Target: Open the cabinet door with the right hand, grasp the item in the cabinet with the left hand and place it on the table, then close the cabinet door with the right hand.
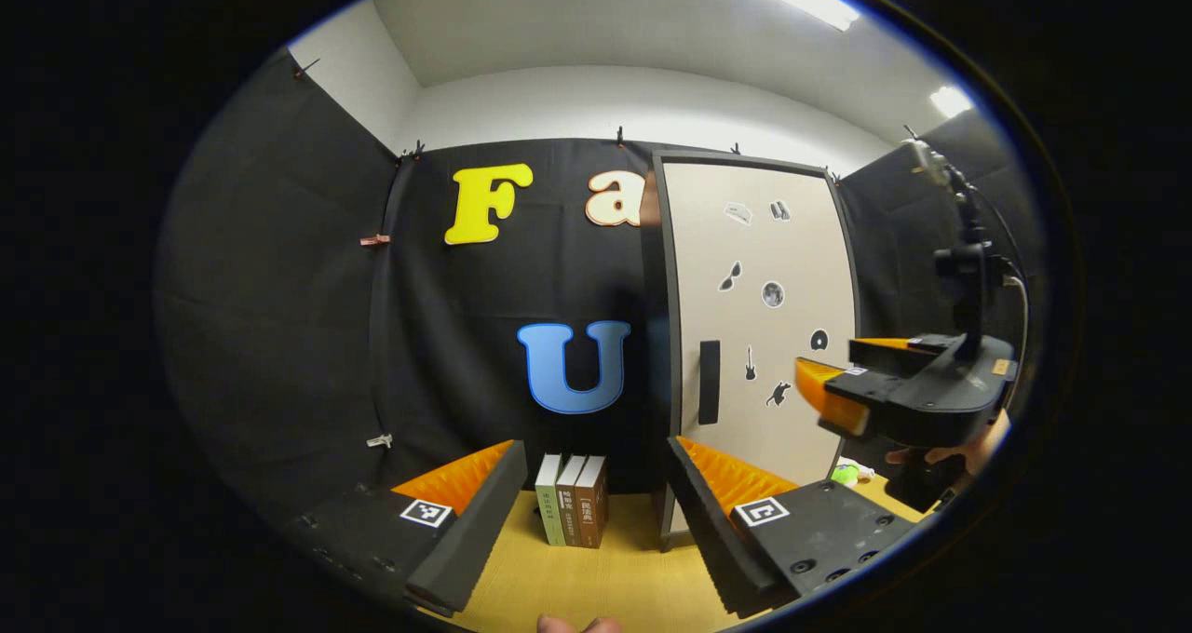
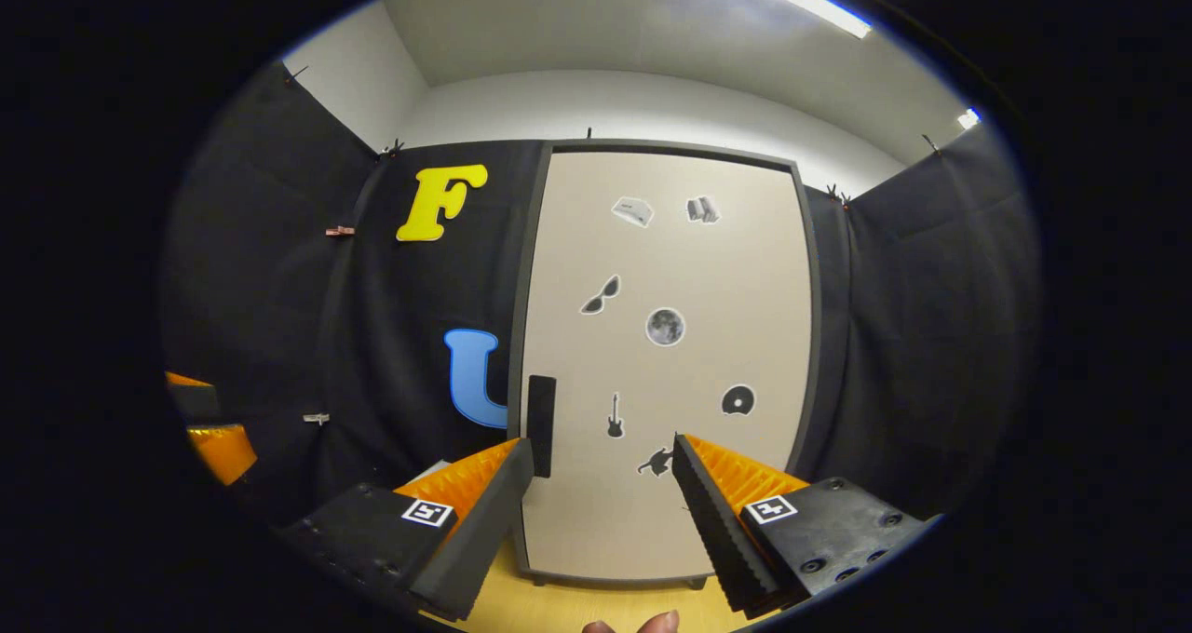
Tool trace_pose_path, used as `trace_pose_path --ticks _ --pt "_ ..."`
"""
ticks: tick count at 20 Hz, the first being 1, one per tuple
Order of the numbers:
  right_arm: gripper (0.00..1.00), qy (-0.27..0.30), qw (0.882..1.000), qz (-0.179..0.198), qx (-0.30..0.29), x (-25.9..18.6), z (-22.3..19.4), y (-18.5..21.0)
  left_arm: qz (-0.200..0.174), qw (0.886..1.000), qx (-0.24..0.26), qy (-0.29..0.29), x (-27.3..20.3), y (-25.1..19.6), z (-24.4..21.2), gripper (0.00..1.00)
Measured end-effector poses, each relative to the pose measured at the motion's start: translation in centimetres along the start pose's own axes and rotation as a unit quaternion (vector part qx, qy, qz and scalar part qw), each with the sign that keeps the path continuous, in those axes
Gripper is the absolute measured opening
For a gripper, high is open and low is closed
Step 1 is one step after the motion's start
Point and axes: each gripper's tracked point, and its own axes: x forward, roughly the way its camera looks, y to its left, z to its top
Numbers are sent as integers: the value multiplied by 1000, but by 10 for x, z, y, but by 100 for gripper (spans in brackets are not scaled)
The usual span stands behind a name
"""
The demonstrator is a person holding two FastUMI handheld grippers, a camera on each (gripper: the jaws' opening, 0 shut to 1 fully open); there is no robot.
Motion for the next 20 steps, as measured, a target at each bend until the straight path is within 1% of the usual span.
trace_pose_path --ticks 5,9,12,14,15,17,19,20 --pt "97 25 999 22 19 65 -29 31 -2 1000 -7 6 10 11 -12 95" --pt "98 57 997 9 47 107 -55 41 6 1000 -15 12 16 26 -20 95" --pt "98 71 995 10 65 131 -65 50 13 1000 -14 19 19 37 -29 95" --pt "94 65 995 -2 77 144 -63 50 19 999 -15 25 22 46 -35 95" --pt "82 59 995 -10 78 149 -61 49 22 999 -17 28 24 49 -37 95" --pt "71 59 996 -16 72 158 -61 49 28 999 -16 29 26 56 -39 94" --pt "40 56 997 -24 54 161 -61 49 34 999 -10 30 27 61 -41 95" --pt "40 54 997 -27 40 158 -60 48 34 999 -8 32 27 63 -41 95"
